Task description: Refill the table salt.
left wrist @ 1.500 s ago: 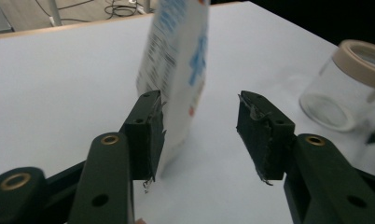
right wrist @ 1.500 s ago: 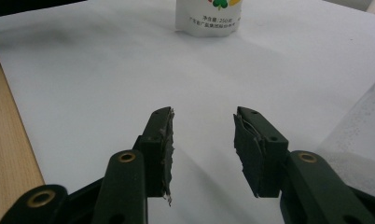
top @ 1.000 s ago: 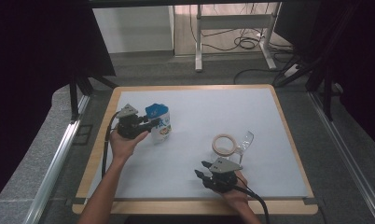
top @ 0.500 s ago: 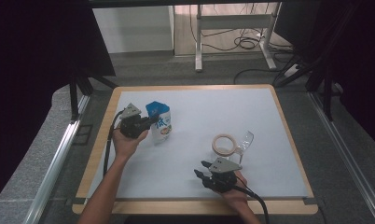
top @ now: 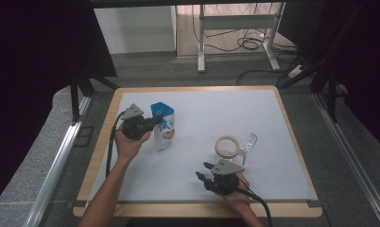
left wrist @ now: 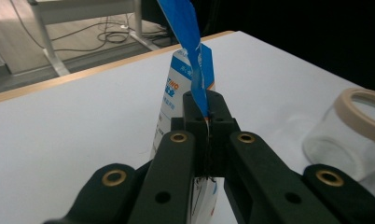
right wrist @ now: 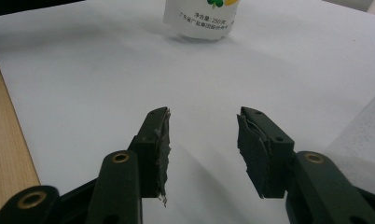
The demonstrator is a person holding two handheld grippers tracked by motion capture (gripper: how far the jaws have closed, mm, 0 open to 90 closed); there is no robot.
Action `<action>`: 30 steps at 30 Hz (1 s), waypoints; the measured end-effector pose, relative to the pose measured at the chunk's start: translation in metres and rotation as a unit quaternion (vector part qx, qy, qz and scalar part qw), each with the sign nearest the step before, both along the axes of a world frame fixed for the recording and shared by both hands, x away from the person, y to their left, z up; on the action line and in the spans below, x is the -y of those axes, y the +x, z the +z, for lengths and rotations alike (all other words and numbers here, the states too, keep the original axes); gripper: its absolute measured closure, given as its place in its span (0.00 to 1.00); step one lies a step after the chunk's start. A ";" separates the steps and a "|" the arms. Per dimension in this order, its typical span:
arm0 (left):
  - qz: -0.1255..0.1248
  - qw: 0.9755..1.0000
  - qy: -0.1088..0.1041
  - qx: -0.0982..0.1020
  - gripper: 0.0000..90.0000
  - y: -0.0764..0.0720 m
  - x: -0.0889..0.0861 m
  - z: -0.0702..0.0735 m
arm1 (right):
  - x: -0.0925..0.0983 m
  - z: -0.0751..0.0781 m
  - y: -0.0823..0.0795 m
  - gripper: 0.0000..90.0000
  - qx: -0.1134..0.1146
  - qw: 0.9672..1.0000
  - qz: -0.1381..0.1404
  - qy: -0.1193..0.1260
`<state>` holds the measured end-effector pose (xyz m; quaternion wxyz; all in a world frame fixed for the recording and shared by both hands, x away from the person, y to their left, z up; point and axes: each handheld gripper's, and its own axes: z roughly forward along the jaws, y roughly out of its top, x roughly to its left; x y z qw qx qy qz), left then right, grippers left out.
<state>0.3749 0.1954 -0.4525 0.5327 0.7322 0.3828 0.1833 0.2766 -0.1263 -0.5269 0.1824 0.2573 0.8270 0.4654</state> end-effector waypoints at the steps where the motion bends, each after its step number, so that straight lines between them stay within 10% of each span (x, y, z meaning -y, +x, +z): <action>1: -0.003 1.000 -0.001 0.000 1.00 -0.001 0.000 0.001 | -0.001 0.000 0.000 0.58 0.000 1.000 0.002 0.002; 30: -0.102 0.993 -0.062 -0.005 1.00 -0.056 0.031 0.041 | -0.068 0.000 0.010 0.37 0.051 0.997 -0.046 -0.032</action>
